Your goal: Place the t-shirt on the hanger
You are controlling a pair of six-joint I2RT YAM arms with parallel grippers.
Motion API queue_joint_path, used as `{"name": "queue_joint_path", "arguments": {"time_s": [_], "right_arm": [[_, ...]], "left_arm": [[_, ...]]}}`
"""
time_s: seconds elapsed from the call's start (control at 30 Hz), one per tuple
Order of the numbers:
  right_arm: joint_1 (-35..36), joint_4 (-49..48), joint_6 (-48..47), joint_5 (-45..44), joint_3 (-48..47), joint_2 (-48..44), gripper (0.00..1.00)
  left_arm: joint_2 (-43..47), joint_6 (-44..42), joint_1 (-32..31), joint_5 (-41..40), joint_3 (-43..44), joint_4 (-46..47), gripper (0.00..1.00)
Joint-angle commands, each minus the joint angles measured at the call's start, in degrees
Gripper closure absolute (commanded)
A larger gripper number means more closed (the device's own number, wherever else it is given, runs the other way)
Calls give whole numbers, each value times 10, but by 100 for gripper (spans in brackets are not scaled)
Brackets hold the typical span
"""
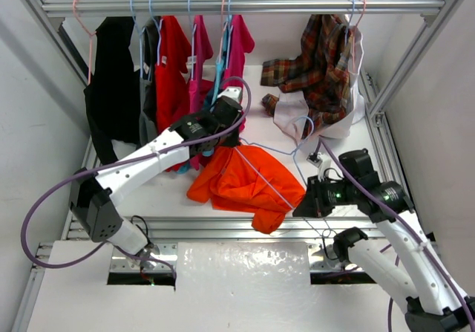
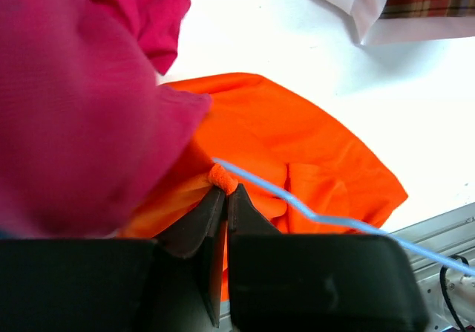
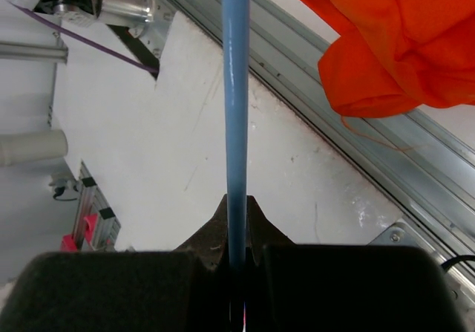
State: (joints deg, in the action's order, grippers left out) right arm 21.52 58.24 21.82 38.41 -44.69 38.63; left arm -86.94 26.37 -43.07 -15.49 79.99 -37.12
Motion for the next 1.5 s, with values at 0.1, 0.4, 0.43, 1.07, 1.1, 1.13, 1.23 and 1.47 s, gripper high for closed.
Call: {"name": "queue_joint_path", "arguments": {"time_s": [0.1,0.4,0.43,1.07,1.1,1.13,1.23,1.47], "right_arm": [[6,-45,4,98,-7,-22,100],[6,91,-26,-60,-51,-43,100],[6,98,-25,-55,-48,-47,100],[6,-3,-9,28,-5,-12,100],[6,-7,-9,20,-7,-8,100],[6,-10,-9,17,-8,-2,100],[6,-4,-15,-13,-15,9,100],[6,22,-29,-27,-17,1,100]], "left_arm": [[-17,-4,-5,-42,33,3,100],[-22,-6,-4,-64,37,-7,100],[-20,-9,-4,-68,34,-8,100],[-1,-14,-4,-15,31,6,100],[1,-15,-5,-14,29,5,100],[3,-15,-5,-11,23,6,100],[14,-17,-5,-15,14,7,100],[23,-24,-4,-53,18,-11,100]]}}
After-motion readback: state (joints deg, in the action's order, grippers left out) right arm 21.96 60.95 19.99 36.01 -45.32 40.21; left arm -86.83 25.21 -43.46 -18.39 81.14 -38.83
